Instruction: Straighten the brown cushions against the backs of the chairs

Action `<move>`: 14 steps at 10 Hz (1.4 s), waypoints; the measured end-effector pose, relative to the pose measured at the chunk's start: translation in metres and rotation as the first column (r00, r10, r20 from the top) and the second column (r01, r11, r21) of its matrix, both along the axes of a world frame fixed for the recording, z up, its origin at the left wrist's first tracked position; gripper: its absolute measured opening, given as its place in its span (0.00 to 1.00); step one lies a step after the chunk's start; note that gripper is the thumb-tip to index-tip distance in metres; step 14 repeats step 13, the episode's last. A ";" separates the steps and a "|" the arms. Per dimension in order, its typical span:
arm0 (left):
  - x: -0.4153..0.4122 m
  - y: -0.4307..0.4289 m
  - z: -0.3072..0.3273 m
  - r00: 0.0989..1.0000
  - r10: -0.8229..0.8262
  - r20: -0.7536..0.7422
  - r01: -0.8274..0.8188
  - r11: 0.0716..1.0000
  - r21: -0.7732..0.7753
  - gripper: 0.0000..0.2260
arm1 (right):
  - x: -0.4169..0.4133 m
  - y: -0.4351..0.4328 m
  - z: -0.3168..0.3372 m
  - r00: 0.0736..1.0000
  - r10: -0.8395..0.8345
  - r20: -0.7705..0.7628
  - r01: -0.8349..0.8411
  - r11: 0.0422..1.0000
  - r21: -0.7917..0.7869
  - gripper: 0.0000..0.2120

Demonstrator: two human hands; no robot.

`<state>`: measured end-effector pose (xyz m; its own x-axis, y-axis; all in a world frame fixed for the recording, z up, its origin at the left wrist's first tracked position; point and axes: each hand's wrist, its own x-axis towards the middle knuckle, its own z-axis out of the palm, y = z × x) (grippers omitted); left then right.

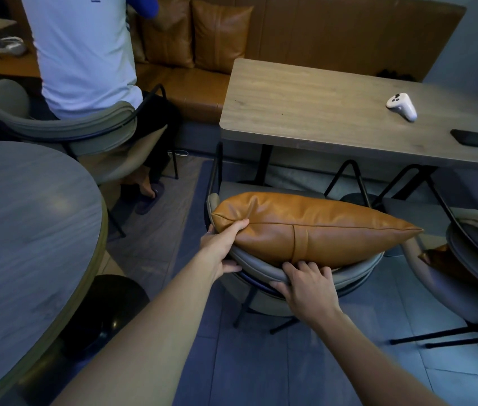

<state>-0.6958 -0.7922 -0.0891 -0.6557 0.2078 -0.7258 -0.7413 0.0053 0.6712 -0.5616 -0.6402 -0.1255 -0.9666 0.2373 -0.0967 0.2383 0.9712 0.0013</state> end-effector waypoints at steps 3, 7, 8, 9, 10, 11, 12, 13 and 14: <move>0.000 -0.003 0.004 1.000 -0.021 -0.008 0.021 1.000 0.007 0.37 | -0.001 -0.008 0.011 0.994 -0.058 0.089 0.052 0.996 0.075 0.25; -0.001 -0.007 0.005 0.999 -0.036 -0.016 0.036 0.999 -0.007 0.42 | -0.002 -0.015 0.012 0.989 -0.072 0.128 0.055 0.990 0.133 0.25; 0.000 -0.008 0.006 0.994 -0.102 -0.030 0.100 0.994 -0.047 0.45 | -0.001 -0.017 0.013 0.984 -0.081 0.159 0.062 0.991 0.121 0.25; 0.002 -0.009 0.010 0.984 -0.164 -0.062 0.156 0.981 -0.115 0.45 | -0.001 -0.016 0.014 0.981 -0.090 0.174 0.071 0.991 0.114 0.25; 0.003 -0.012 0.016 0.950 -0.280 -0.140 0.238 0.936 -0.258 0.45 | -0.005 -0.016 0.019 0.974 -0.092 0.206 0.076 0.993 0.086 0.25; 0.002 -0.015 0.023 0.901 -0.382 -0.206 0.265 0.860 -0.437 0.40 | -0.006 -0.012 0.027 0.956 -0.097 0.277 0.100 0.995 0.004 0.26; -0.002 -0.023 0.044 0.712 -0.686 -0.152 0.472 0.627 -0.620 0.19 | -0.017 -0.001 0.047 0.926 -0.076 0.370 0.164 0.963 -0.214 0.20; 0.007 -0.020 0.067 0.635 -0.773 -0.010 0.591 0.494 -0.638 0.15 | -0.016 0.009 0.068 0.925 -0.078 0.372 0.226 0.900 -0.373 0.16; 0.007 -0.020 0.067 0.635 -0.773 -0.010 0.591 0.494 -0.638 0.15 | -0.016 0.009 0.068 0.925 -0.078 0.372 0.226 0.900 -0.373 0.16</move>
